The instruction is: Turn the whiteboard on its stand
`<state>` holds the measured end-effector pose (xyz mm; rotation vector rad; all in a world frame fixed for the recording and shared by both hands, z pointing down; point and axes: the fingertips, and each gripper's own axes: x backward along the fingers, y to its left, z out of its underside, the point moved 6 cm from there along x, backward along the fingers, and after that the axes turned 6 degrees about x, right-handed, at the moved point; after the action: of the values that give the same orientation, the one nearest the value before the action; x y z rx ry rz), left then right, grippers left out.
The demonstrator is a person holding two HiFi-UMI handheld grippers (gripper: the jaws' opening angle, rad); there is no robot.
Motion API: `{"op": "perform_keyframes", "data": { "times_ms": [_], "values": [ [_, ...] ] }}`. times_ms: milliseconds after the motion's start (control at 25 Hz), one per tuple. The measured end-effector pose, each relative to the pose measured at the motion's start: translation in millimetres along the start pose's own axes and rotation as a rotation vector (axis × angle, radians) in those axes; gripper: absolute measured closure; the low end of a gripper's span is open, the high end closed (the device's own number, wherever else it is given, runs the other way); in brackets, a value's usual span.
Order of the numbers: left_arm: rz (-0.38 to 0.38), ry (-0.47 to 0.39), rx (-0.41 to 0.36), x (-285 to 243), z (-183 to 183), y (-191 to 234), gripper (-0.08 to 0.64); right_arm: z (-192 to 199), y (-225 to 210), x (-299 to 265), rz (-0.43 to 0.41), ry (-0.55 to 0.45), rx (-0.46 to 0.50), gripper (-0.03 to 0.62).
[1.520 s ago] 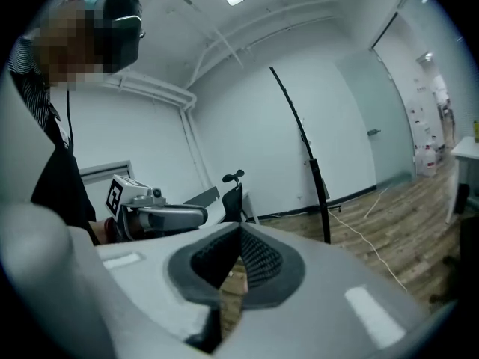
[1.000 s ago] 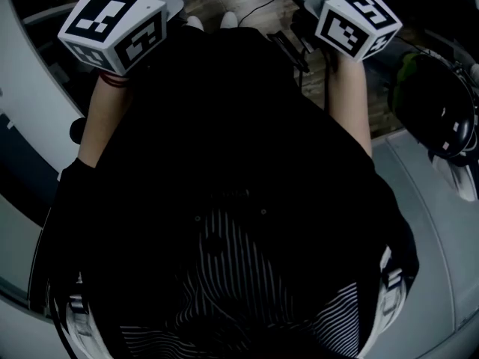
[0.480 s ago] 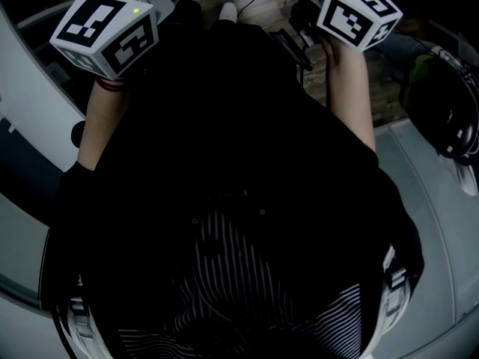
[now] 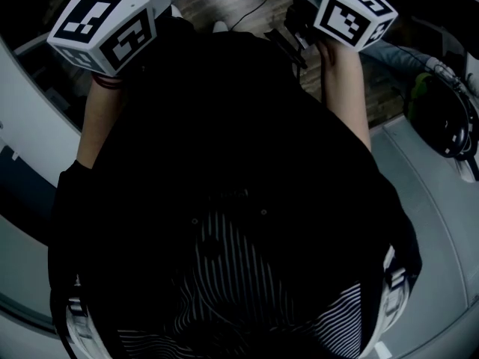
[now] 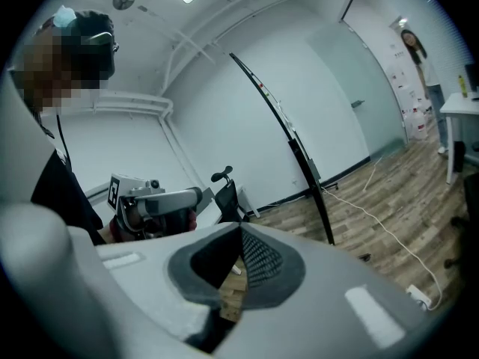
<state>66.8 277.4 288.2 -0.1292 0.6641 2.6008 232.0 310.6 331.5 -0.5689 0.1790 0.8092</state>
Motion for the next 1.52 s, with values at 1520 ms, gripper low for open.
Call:
{"op": "perform_keyframes", "data": {
  "times_ms": [1520],
  "values": [
    [-0.019, -0.036, 0.035, 214, -58, 166, 0.558, -51, 128, -225, -0.048, 0.139, 0.074, 0.592]
  ]
}}
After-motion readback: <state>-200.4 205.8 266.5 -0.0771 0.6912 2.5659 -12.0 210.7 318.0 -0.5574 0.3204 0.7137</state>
